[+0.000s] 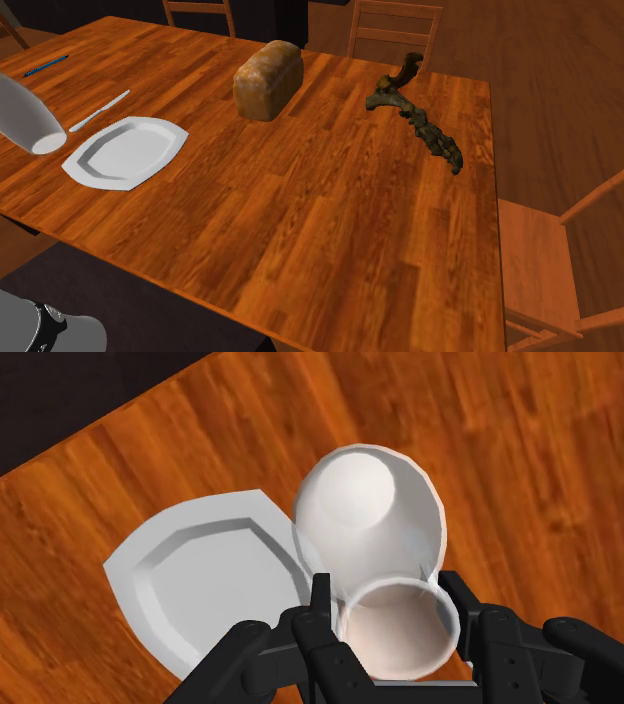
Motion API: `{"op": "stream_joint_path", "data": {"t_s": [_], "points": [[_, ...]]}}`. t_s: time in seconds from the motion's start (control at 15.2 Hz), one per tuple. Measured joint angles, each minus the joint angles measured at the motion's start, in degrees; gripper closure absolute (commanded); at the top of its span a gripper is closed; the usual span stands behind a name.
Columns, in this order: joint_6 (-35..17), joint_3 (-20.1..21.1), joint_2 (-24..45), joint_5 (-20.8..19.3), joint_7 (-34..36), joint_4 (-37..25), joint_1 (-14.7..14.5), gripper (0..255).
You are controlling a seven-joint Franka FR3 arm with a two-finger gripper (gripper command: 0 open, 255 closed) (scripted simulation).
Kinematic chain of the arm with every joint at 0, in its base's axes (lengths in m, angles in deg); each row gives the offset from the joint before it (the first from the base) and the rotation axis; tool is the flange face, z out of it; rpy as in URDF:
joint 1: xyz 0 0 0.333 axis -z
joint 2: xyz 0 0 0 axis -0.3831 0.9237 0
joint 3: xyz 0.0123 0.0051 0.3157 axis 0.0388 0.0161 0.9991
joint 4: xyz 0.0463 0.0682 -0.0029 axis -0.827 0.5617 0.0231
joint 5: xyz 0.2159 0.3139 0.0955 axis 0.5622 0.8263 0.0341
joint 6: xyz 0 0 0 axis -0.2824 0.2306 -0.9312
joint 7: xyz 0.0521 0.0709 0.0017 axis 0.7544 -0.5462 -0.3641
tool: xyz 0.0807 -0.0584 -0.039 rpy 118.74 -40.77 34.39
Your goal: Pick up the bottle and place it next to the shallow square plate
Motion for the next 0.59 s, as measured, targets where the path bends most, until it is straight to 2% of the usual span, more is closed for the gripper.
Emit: {"op": "stream_joint_path", "data": {"t_s": [0.2,0.59], "points": [[-2.2,0.4,1.4,-1.2,1.0,1.5,0.0,255],[-2.7,0.4,1.5,-1.4,1.2,1.8,-0.1,255]]}}
